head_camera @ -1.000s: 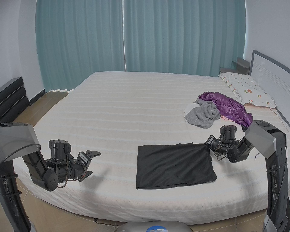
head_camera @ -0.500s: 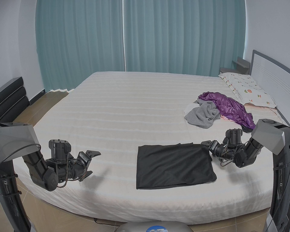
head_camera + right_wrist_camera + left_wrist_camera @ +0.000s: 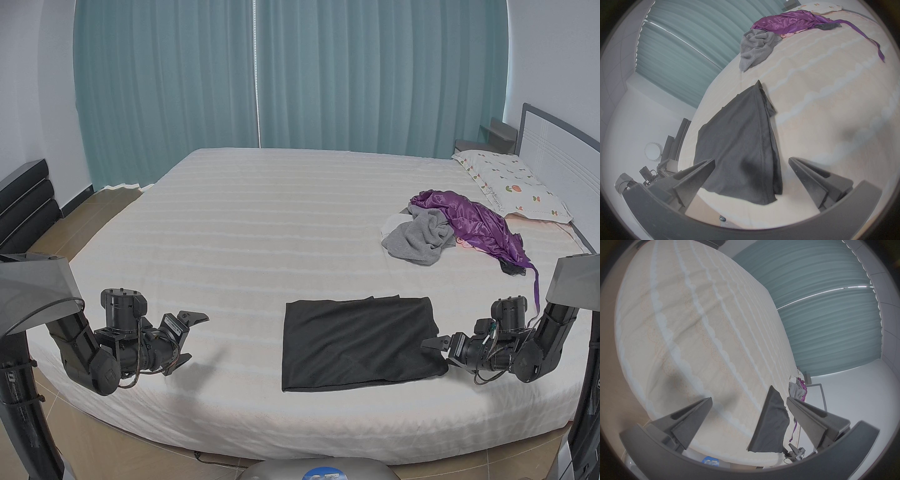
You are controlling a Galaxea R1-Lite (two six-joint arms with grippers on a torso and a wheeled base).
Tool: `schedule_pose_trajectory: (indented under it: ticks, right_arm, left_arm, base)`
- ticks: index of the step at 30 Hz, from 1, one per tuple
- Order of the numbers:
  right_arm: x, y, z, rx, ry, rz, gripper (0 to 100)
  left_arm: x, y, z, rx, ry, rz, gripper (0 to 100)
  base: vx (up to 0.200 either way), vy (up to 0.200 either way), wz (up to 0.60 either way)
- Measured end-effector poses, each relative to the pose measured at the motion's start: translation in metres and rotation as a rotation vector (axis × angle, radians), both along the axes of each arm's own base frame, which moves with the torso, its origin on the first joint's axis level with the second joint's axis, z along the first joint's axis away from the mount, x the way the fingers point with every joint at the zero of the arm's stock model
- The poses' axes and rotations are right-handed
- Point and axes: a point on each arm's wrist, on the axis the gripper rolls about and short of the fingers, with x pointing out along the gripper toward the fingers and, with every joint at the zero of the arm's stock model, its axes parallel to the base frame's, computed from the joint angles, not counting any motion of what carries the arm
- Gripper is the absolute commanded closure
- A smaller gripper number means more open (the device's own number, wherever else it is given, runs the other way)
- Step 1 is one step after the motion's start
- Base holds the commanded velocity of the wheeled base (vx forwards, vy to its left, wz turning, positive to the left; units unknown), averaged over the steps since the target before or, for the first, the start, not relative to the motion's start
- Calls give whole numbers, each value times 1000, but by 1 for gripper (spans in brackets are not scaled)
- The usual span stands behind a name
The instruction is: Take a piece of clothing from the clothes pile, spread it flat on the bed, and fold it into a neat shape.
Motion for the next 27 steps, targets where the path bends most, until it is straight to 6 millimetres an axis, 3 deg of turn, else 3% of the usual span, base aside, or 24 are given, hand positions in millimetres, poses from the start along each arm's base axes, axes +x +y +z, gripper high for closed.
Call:
schedule_pose_trajectory:
  ticks: [1,17,24,25,27]
  right_arm:
    - [-3,0,0,-2,4,2,100]
    - [-31,-15,-4,-68,47,20,100]
    - [-34,-17,-4,-68,54,15,100]
    - [-34,-17,-4,-68,53,14,0]
    - [-34,-17,-4,-71,52,15,0]
  left_arm:
    - [0,0,0,0,0,1,0]
    - [0,0,0,0,1,0,0]
    - [0,0,0,0,0,1,0]
    - [0,0,0,0,0,0,0]
    - [0,0,0,0,0,1,0]
  base:
    - [0,0,0]
    - [0,0,0]
    - [0,0,0]
    - [0,0,0]
    - [0,0,0]
